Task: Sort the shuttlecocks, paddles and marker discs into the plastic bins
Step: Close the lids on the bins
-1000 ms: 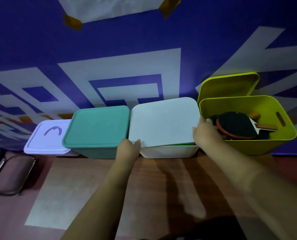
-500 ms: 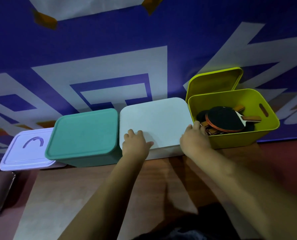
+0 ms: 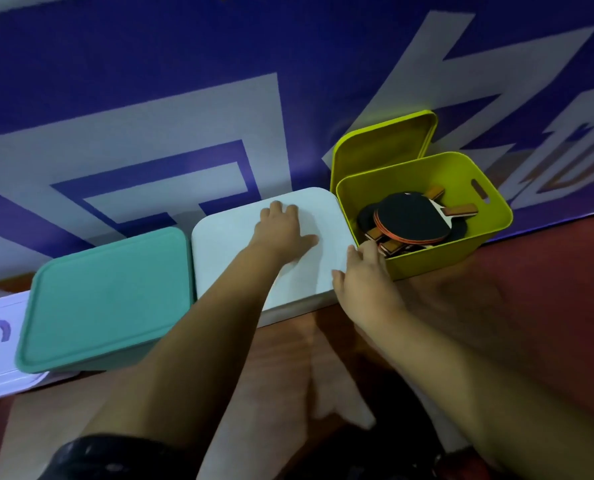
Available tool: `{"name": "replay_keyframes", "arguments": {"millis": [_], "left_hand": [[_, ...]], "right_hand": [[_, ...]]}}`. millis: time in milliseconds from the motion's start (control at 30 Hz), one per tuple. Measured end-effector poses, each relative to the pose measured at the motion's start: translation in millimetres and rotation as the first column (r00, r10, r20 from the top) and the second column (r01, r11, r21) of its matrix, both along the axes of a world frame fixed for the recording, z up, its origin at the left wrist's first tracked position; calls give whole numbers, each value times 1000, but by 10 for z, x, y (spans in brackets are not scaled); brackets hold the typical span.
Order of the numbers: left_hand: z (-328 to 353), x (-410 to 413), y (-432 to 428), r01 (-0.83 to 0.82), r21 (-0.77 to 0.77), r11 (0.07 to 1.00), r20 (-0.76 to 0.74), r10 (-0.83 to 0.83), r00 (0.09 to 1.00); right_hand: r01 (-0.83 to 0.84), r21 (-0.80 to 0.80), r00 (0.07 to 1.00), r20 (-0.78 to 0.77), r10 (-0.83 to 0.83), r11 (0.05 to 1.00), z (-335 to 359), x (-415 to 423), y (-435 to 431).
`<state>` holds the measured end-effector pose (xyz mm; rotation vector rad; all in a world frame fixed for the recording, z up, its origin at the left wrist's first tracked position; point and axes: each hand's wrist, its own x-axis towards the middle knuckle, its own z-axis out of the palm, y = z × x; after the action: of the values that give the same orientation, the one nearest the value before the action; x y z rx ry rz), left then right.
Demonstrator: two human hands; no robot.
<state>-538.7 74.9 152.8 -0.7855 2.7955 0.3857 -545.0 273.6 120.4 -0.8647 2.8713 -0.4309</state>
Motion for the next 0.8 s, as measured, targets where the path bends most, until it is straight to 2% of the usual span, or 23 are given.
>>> {"name": "replay_keyframes", "arguments": {"millis": [100,167,267,367,567,700,800], "left_hand": [[-4,-393,-140,65,-29,997,-32,-66,997],[-19,-608,-234,108,-28,994,-9,-108,994],[-67,-804,-353,150,19,988,57,-151,987],[-123,-881,-427,168,111,979,6,-170,985],[-188,-946,-466,240,164,957,-54,-235,971],[-168,-1030,-502,423,120,898,52,-431,901],[-153,-1087,-541,458,77,886,110,-464,879]], "right_hand": [[63,-62,997,39,-61,996,41,43,48],[149,-88,979,152,-135,985,50,69,53],[348,-139,897,338,-286,927,7,63,33],[394,-201,855,438,-277,897,-59,64,16],[402,-283,865,429,-260,871,-82,127,50],[428,-303,860,425,-282,851,-84,184,78],[488,-318,827,465,-315,813,-77,202,71]]}}
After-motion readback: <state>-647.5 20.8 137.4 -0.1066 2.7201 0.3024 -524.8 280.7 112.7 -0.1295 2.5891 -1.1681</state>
